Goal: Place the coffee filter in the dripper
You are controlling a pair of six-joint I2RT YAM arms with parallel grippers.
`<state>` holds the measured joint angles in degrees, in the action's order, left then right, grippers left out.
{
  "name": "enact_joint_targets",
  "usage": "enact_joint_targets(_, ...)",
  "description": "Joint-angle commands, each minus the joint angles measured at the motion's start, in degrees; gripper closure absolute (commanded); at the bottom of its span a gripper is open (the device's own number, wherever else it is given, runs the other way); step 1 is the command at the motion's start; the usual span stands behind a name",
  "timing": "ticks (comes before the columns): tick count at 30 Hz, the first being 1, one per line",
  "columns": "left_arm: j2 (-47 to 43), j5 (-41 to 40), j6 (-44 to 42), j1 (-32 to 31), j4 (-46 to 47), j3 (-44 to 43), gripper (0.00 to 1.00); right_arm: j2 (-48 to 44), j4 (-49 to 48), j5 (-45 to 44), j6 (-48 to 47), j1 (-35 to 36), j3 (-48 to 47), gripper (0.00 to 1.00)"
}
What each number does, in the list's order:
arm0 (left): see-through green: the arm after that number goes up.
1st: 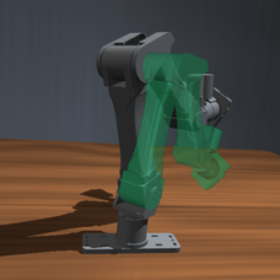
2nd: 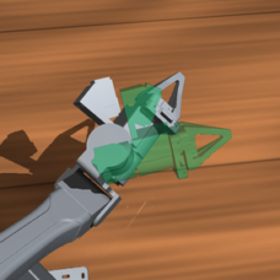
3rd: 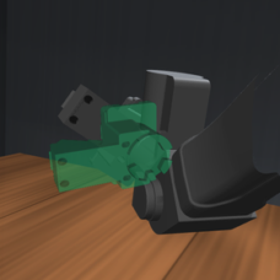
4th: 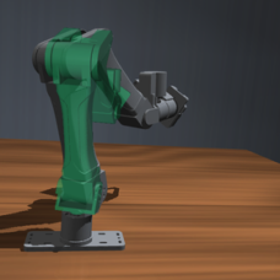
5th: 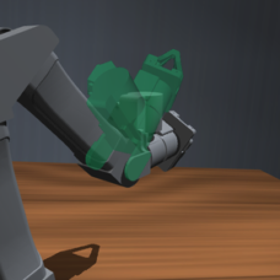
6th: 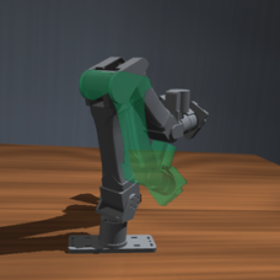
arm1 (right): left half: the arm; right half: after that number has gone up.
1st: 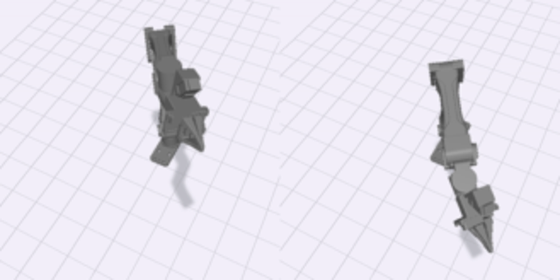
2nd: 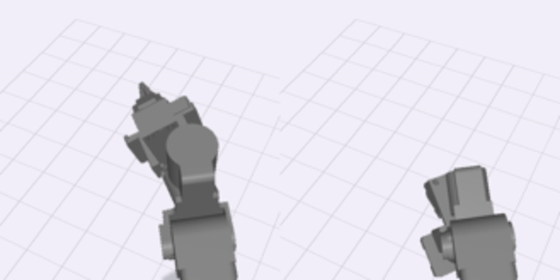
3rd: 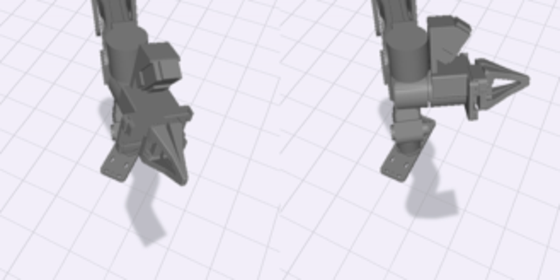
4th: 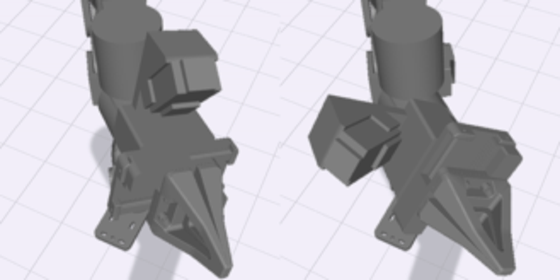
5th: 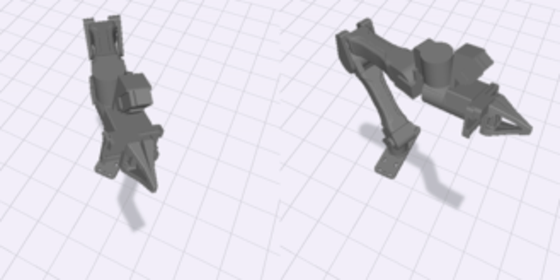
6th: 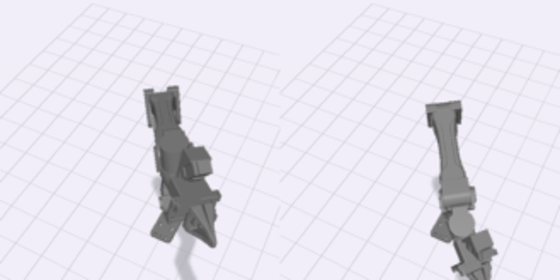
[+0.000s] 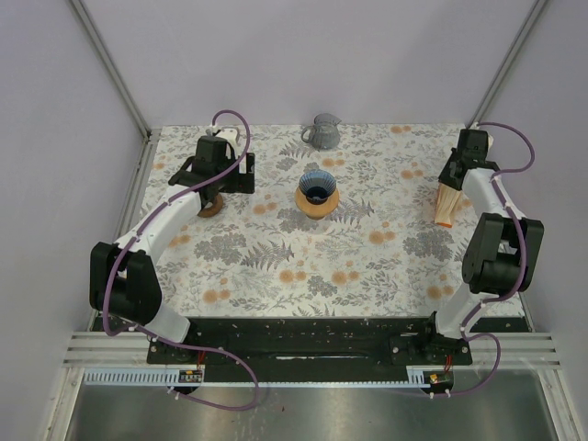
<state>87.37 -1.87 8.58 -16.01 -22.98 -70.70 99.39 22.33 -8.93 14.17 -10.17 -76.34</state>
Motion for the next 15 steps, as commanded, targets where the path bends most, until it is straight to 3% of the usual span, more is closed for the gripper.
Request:
enact_joint_targets(1, -1.33, 1.16, 0.74, 0.45, 2.24, 0.12, 0.01, -2.09, -0.27, -2.67, -1.78, 0.15, -2.94, 0.76)
enact_joint_targets(15, -0.8, 1.61, 1.26, 0.8, 1.54, -0.76, 0.01, -0.87, 0.17, -2.77, -4.86, 0.15, -4.08, 0.73)
